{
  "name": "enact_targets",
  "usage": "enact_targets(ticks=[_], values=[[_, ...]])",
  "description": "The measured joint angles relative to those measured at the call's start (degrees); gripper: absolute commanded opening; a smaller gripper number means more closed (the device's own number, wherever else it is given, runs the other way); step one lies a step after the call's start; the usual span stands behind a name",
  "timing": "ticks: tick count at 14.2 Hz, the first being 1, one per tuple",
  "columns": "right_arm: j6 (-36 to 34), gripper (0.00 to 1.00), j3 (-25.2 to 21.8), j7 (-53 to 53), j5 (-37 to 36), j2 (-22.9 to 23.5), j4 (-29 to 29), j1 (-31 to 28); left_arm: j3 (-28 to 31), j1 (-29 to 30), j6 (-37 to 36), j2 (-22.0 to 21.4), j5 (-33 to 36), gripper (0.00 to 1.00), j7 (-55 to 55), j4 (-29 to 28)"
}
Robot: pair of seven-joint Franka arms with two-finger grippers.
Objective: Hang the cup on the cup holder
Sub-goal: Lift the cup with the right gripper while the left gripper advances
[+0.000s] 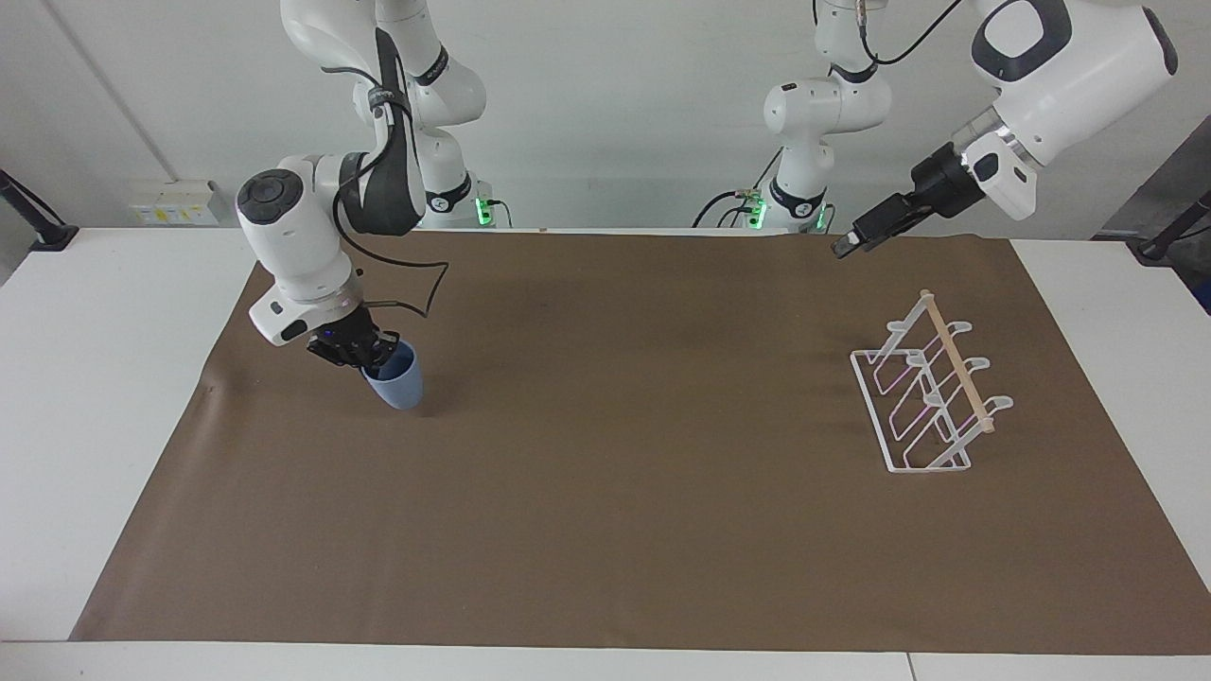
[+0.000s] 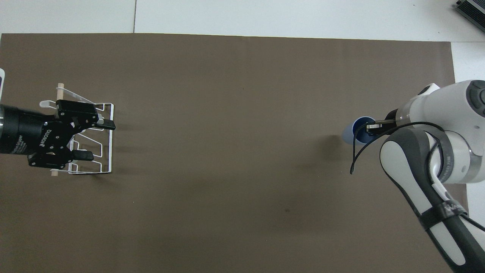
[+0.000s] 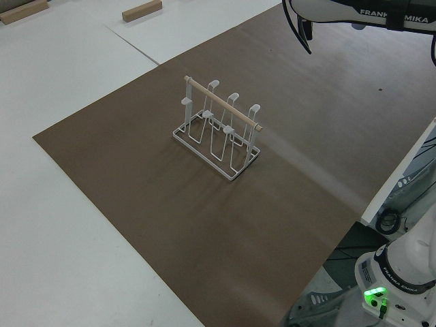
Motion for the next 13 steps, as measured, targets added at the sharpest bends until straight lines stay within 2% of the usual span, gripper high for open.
enact_targets(ticks=[4, 7, 9, 13], values=[[-4.40, 0.00, 2.36, -0.01, 6.11, -1.79, 1.33, -0.03, -0.74, -0.13, 0.20, -0.25, -5.53, 1.00, -13.47, -0.44], [-6.40, 0.00, 7.23, -0.13, 10.33, -2.71, 3.18, 0.03, -0.95, -1.20, 0.68, -0.99, -8.20, 1.00, -21.41, -1.80], [-6.46, 0.00, 9.89, -0.13, 14.91, -3.28, 4.05, 0.23, -1.06, -3.53, 3.00, -1.32, -8.82, 1.00, -27.71, -2.28], [-6.66, 0.00, 10.07, -1.32, 25.51, -5.17, 6.73, 0.07, -1.28, -10.20, 9.01, -1.38, -9.12, 1.00, -41.27, -2.81]])
